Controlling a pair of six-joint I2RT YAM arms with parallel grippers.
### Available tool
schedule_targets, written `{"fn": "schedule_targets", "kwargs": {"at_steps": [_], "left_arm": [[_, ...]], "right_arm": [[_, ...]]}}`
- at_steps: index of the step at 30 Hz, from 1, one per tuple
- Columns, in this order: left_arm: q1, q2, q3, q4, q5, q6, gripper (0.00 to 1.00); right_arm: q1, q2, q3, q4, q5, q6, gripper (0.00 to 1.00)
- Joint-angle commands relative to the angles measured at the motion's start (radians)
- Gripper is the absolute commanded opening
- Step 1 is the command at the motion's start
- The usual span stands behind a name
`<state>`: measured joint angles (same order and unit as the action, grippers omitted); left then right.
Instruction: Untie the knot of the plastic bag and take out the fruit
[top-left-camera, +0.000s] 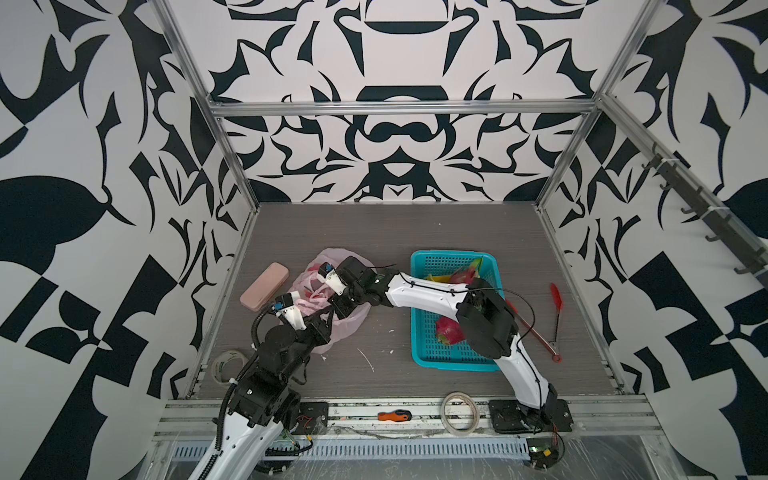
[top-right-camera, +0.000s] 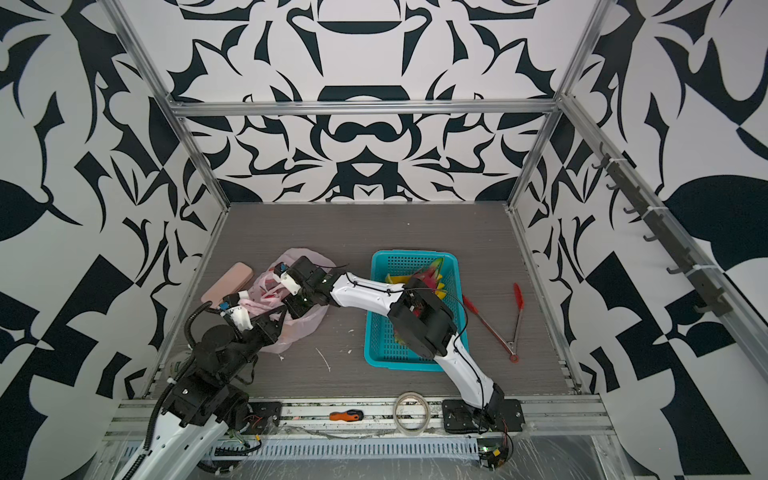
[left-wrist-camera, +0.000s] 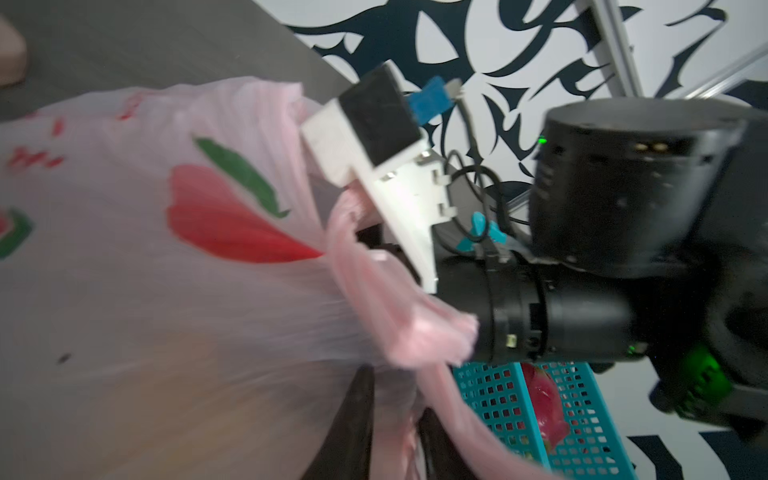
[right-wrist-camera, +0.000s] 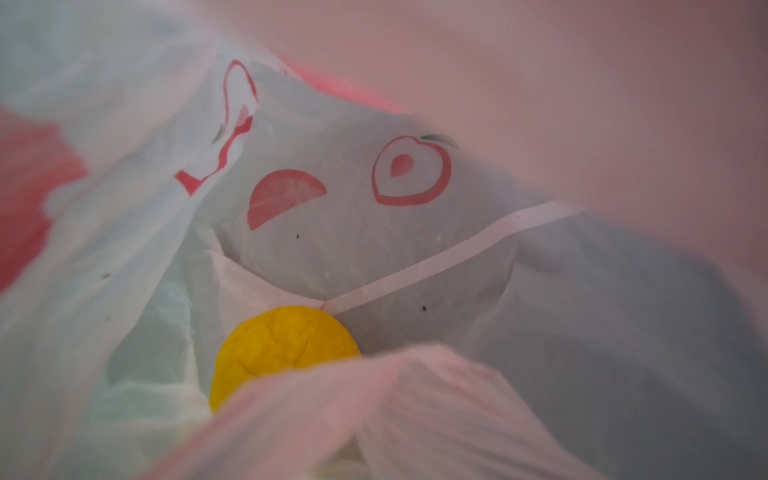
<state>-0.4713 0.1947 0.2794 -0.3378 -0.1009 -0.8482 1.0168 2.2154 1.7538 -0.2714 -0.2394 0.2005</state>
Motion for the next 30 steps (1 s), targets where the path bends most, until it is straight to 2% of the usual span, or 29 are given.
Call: {"fn": "schedule_targets", "kwargs": {"at_steps": [1,5,8,11,13,17,24,30], "left_arm": [[0.002,0.005,0.084,-0.243,-0.062,-0.117,0.32],[0.002,0.086,0.132,-0.310,-0.071,-0.132,0.33],[0.002,0.150,0.129,-0.268,-0.090,-0.115,0.33],[0.002,0.198,0.108,-0.143,-0.113,-0.075,0.26],[0.002,0.233,0.105,-0.063,-0.127,-0.047,0.15],[0.003,0.302,0.122,0.074,-0.146,0.023,0.00],[0.003,0.373,0.145,0.259,-0.125,0.127,0.00],[0.003,0.351,0.160,0.295,-0.077,0.184,0.00]], "right_arm": [[0.003,-0.089,-0.028,0.049,0.041,0.044,0.78],[0.006,-0.138,-0.093,0.090,0.087,0.098,0.76],[0.017,-0.179,-0.151,0.123,0.134,0.141,0.75],[0.047,-0.221,-0.206,0.144,0.202,0.176,0.75],[0.066,-0.240,-0.240,0.161,0.237,0.206,0.74],[0.100,-0.266,-0.295,0.197,0.283,0.268,0.72],[0.147,-0.287,-0.348,0.241,0.385,0.318,0.70],[0.152,-0.273,-0.354,0.285,0.423,0.347,0.75]]}}
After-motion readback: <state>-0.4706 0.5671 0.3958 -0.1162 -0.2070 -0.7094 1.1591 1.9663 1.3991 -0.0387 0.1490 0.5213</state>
